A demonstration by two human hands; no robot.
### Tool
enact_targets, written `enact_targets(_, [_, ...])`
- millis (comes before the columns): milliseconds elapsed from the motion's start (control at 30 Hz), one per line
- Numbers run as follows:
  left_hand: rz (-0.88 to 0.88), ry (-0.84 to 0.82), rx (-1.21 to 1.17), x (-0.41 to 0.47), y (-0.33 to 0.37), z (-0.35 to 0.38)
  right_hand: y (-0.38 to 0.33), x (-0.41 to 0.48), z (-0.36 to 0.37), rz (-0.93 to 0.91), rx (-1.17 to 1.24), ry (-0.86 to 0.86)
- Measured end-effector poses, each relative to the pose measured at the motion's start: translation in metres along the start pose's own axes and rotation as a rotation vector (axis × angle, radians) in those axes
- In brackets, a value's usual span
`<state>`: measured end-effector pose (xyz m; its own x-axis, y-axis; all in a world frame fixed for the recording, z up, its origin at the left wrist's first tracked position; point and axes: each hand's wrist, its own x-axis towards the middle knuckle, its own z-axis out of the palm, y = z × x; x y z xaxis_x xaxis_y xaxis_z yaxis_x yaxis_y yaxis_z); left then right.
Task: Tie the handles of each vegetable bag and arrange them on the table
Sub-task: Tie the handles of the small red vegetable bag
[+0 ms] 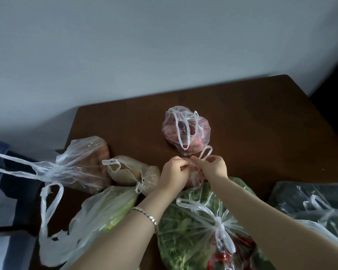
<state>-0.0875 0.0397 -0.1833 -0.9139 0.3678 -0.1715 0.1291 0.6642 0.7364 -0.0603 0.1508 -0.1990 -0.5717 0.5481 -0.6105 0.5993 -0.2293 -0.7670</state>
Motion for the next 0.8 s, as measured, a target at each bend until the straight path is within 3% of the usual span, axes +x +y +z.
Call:
enact_targets(200, [-0.373,0.025,-0.189,0.009,0.003,-0.003,0.005,-0.020,-0.006,-0.406,-0.169,-0.137])
enact_targets(400, [-0.587,-0.011,-0.346,0.009,0.002,-0.002,0.016,-0.021,-0.010,-0.722,-0.359,-0.099])
enact_targets(667, [-0.349,-0.038,-0.196,-0.005,0.007,-0.009,0.021,-0.009,-0.013,-1.241,-0.792,-0.121])
enact_targets(733, [-0.290,-0.061,-0.140,-0.008,0.007,-0.013,0.020,-0.005,-0.012,-1.249,-0.862,-0.164])
enact_targets(800, [-0.220,-0.077,-0.032,-0.009,0.008,-0.015,0.018,-0.004,-0.009,-1.133,-0.880,-0.220])
